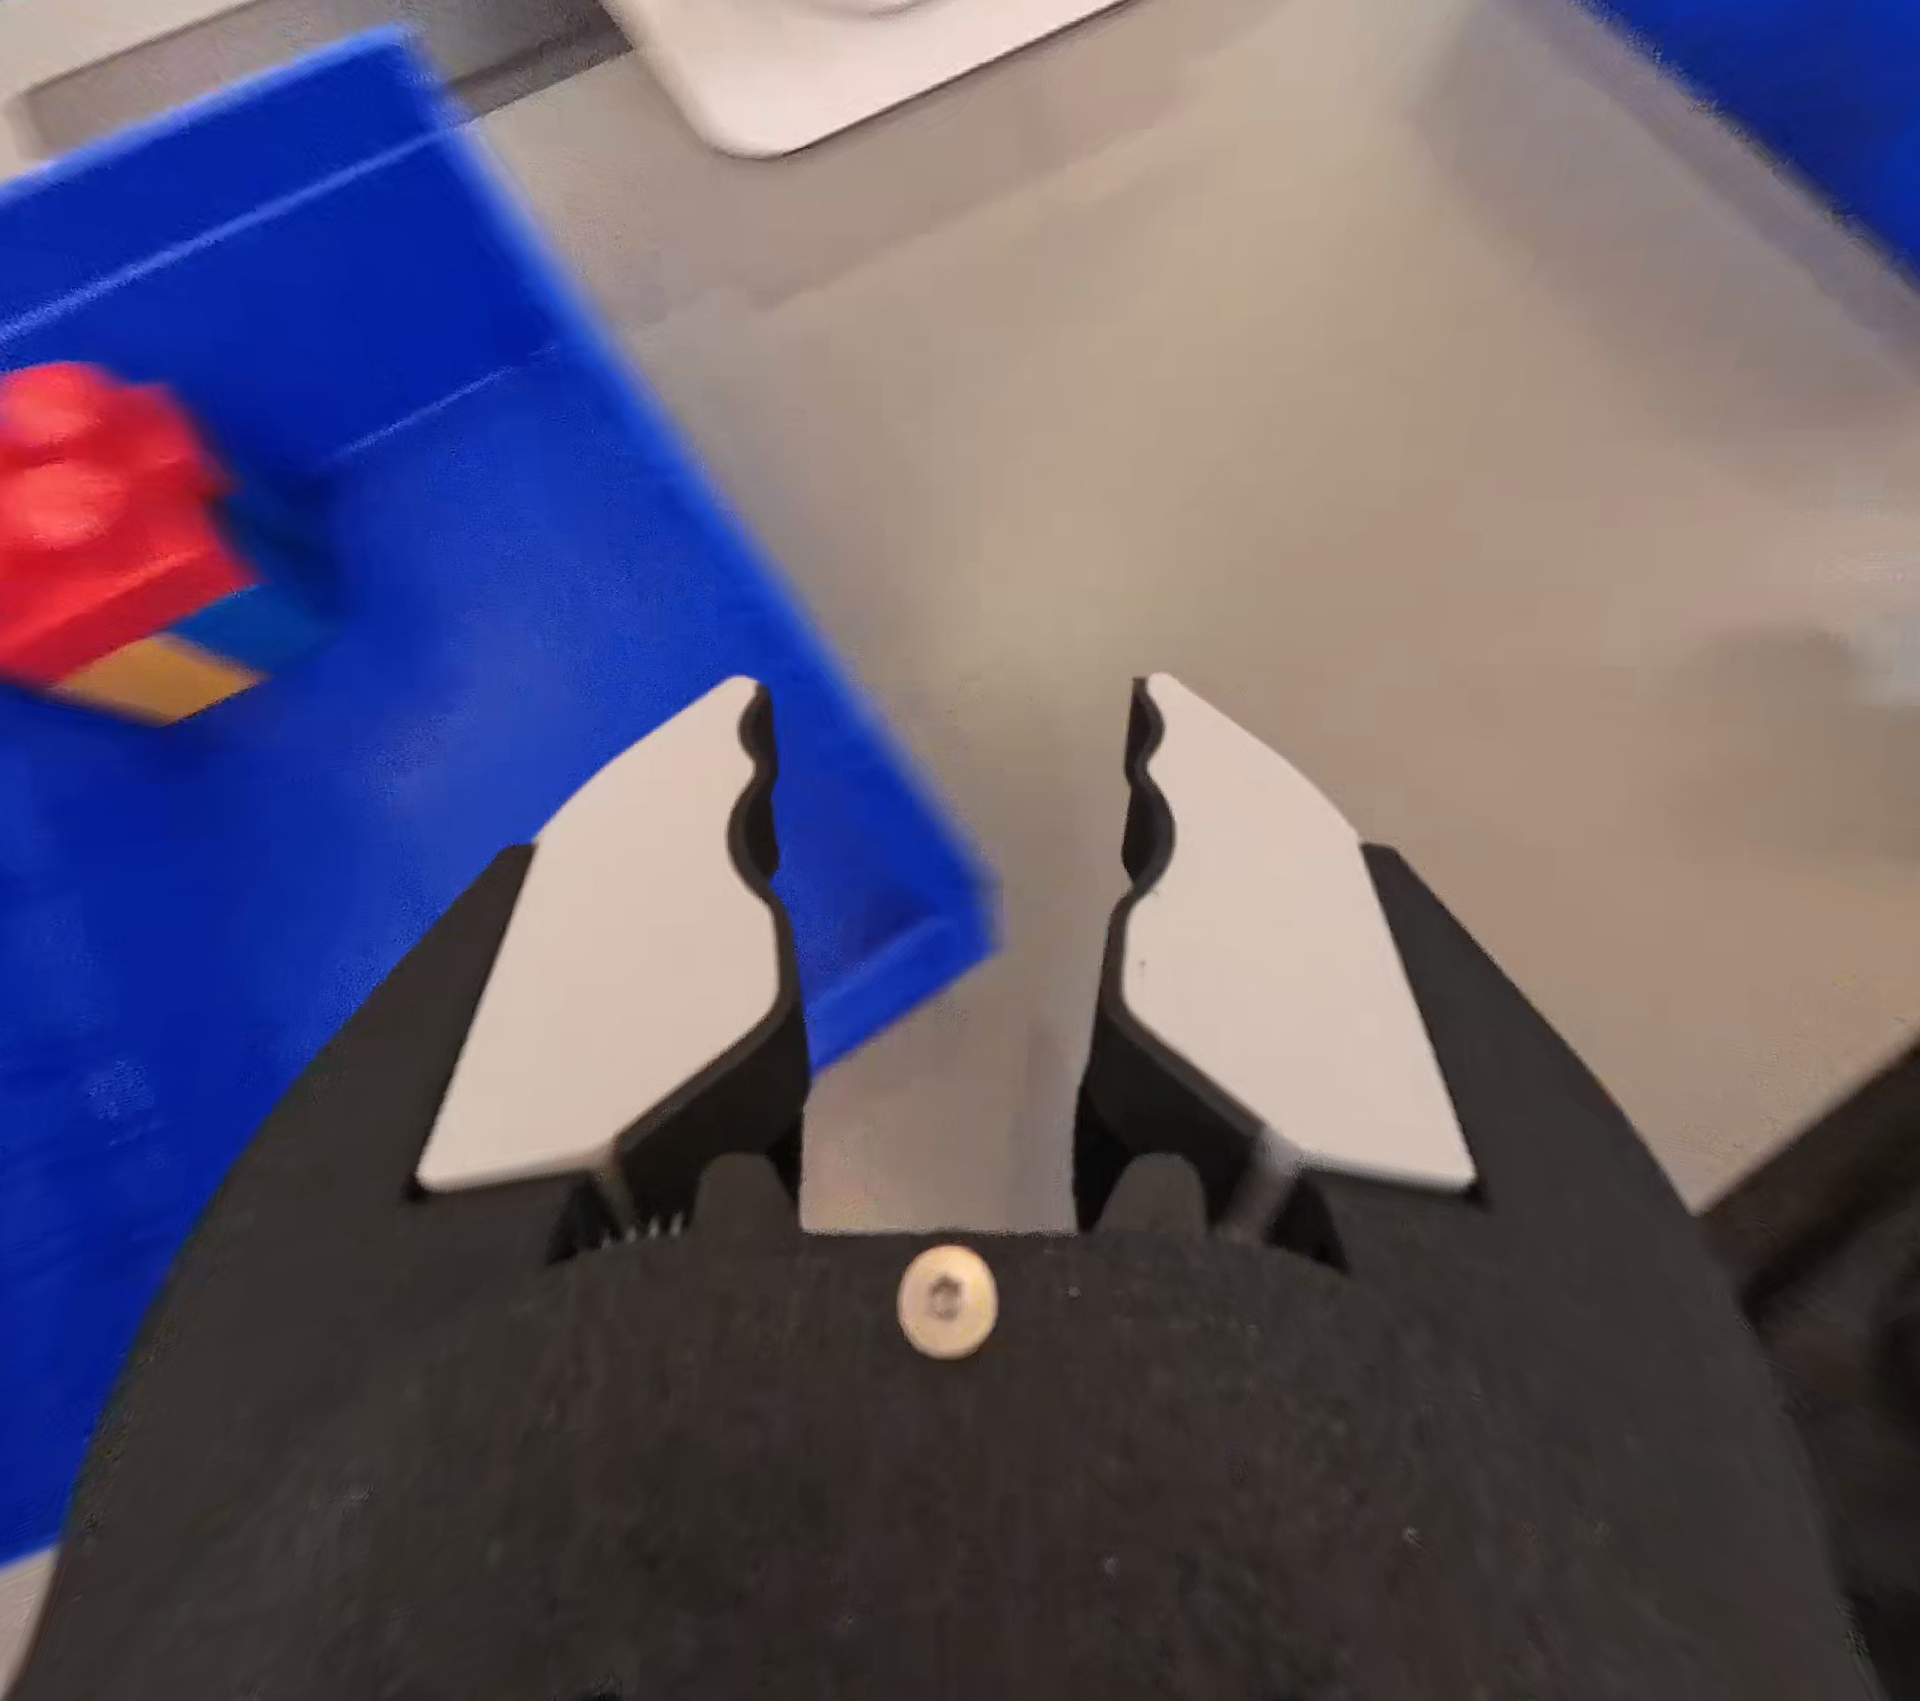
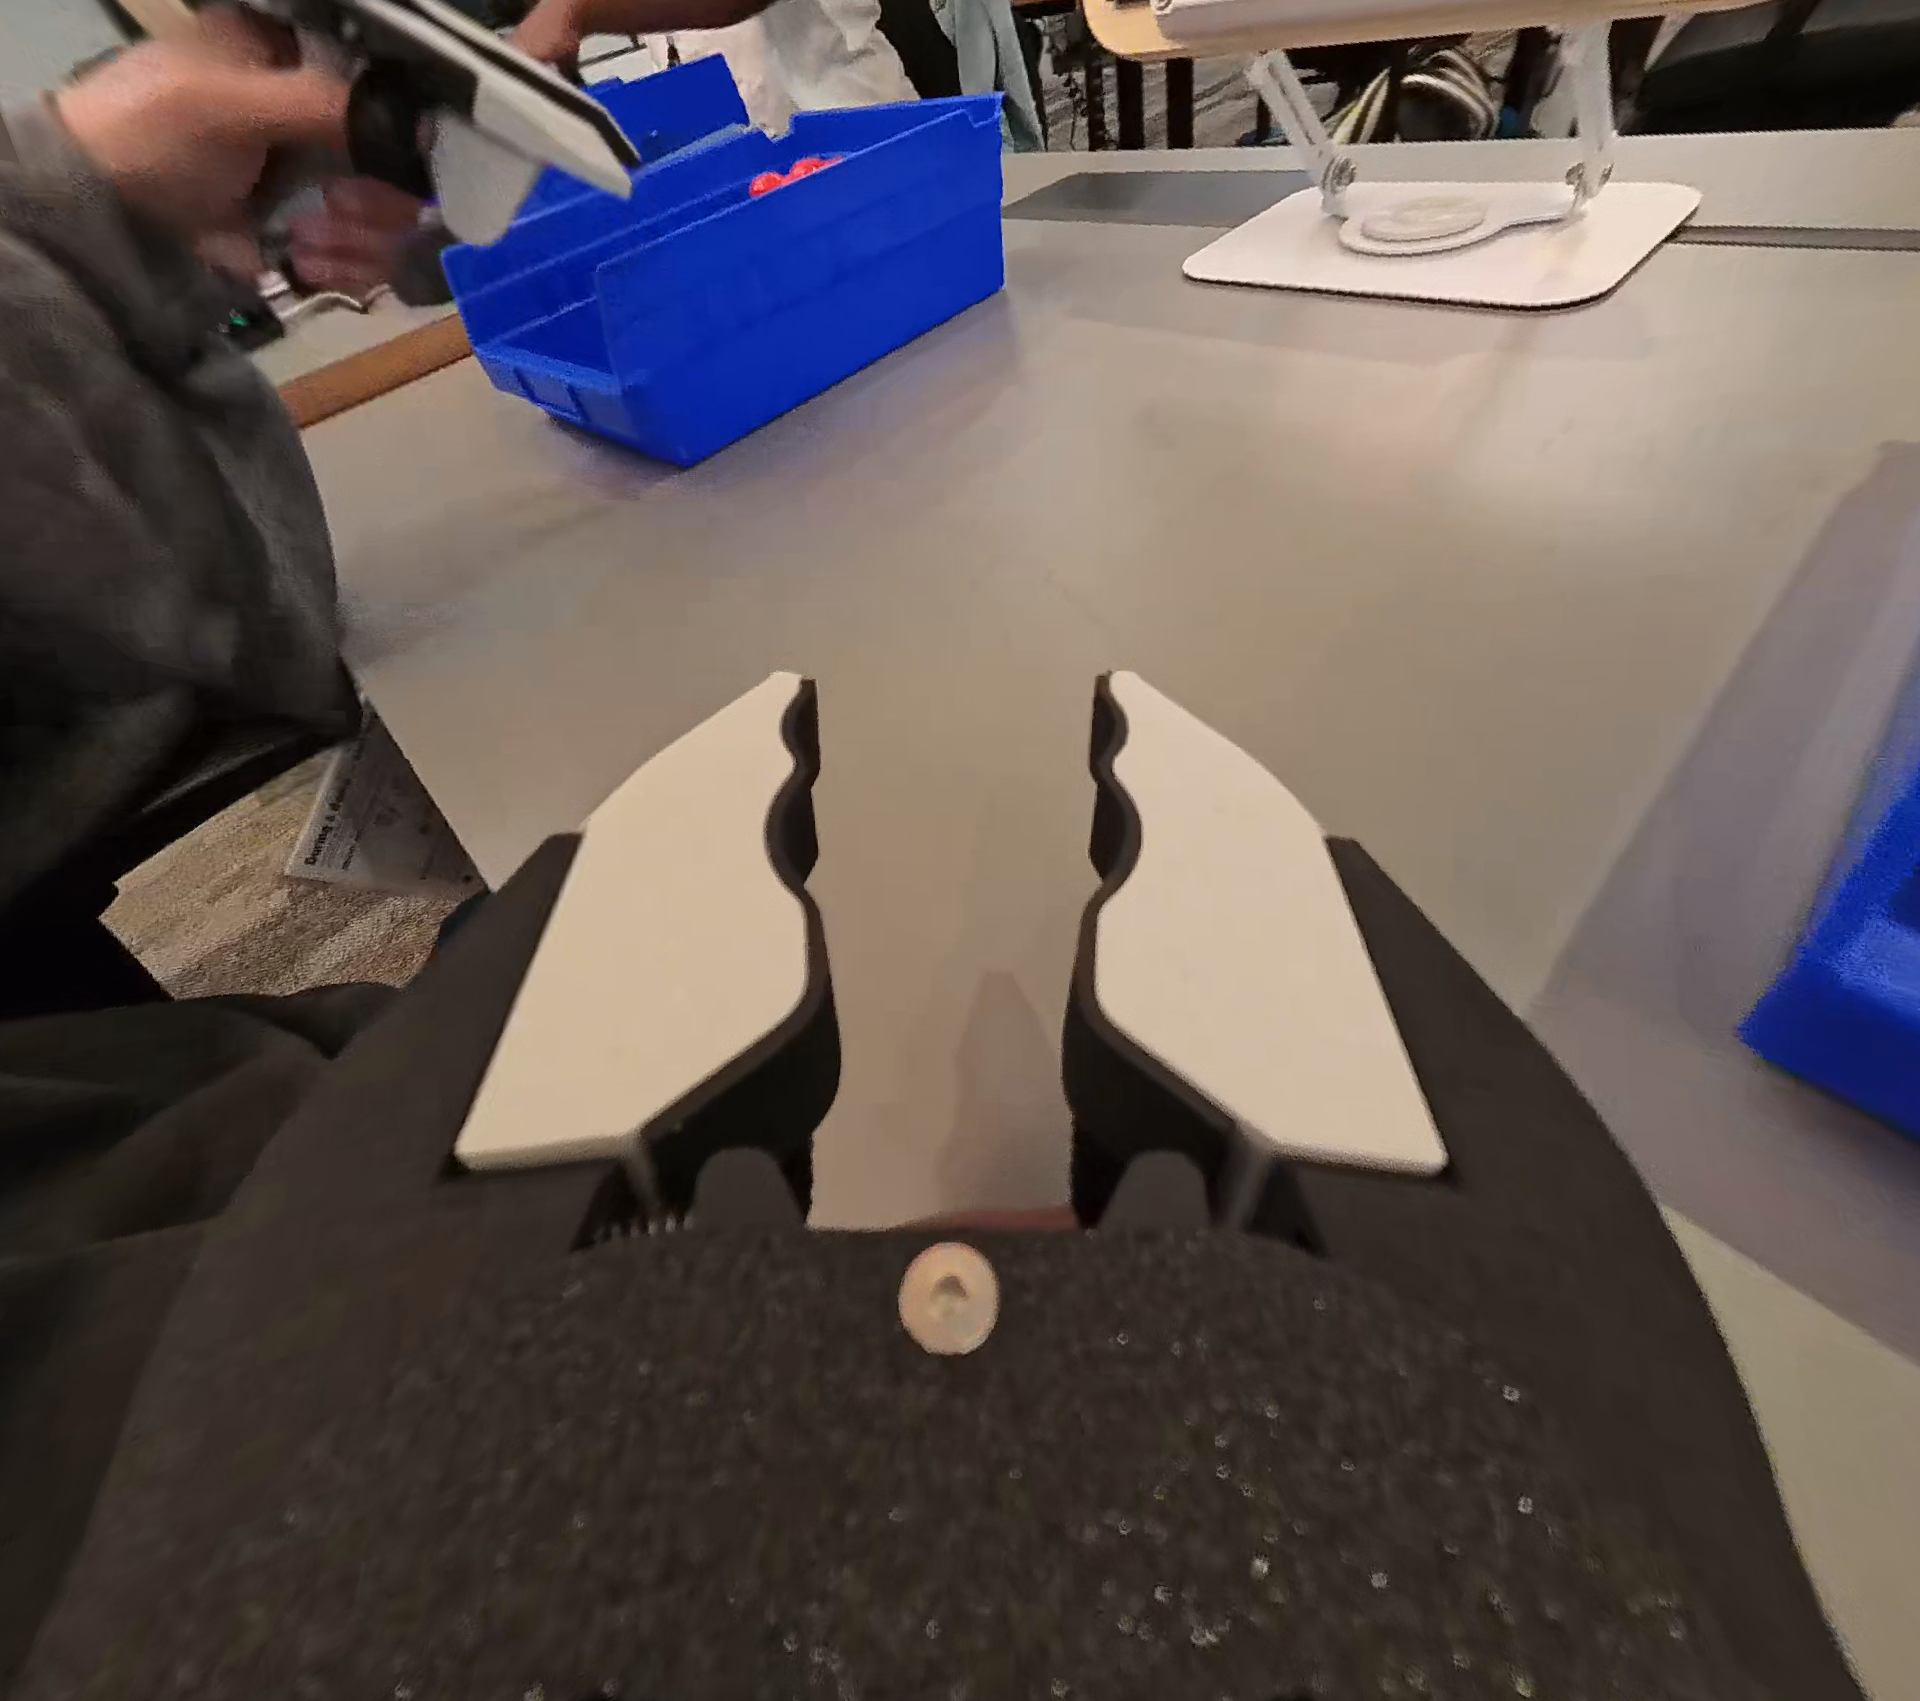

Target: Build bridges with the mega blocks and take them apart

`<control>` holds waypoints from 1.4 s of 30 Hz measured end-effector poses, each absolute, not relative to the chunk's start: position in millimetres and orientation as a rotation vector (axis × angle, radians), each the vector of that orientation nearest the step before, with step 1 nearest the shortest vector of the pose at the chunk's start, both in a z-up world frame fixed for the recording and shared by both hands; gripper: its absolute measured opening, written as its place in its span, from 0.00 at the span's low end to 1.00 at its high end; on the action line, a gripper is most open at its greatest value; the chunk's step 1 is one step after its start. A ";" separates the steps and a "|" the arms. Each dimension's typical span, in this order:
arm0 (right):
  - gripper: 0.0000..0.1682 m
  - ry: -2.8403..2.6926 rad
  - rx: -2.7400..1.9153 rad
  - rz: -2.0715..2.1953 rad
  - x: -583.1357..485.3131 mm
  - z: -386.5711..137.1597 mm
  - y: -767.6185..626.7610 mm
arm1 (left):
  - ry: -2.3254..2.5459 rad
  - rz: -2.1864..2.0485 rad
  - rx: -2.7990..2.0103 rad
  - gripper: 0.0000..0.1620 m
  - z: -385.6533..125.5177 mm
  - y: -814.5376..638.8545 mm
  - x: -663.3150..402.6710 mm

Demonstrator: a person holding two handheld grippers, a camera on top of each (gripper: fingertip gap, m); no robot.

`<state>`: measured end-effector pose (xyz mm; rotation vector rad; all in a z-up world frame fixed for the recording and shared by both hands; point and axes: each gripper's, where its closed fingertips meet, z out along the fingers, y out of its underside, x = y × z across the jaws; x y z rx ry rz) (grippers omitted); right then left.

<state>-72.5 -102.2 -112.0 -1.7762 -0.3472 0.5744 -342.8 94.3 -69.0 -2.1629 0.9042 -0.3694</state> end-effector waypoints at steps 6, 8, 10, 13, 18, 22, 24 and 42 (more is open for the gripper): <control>0.30 -0.360 -1.788 0.634 -79.7 -113.0 -97.7 | 0.634 -0.171 -2.444 0.46 -66.8 220.0 -406.7; 0.30 -0.386 -1.788 0.646 -85.1 -113.6 -97.2 | 0.555 -0.158 -2.491 0.46 -77.5 248.7 -410.9; 0.29 -0.414 -1.792 0.644 -88.8 -114.6 -97.1 | 0.494 -0.075 -2.523 0.47 -91.1 272.3 -421.8; 0.28 -0.431 -1.784 0.652 -91.0 -113.9 -97.6 | 0.403 -0.027 -2.573 0.48 -107.9 290.1 -434.9; 0.28 -0.449 -1.789 0.667 -93.5 -114.8 -98.5 | 0.341 0.041 -2.572 0.49 -120.8 303.5 -446.0; 0.28 -0.463 -1.795 0.660 -95.1 -116.1 -99.1 | 0.364 0.063 -2.551 0.48 -121.2 305.2 -444.8; 0.27 -0.467 -1.797 0.656 -95.3 -116.5 -99.8 | 0.395 0.034 -2.535 0.51 -121.7 300.7 -438.7; 0.27 -0.490 -1.833 0.658 -99.7 -122.1 -101.3 | 0.249 -0.046 -2.676 0.52 -151.1 286.8 -445.5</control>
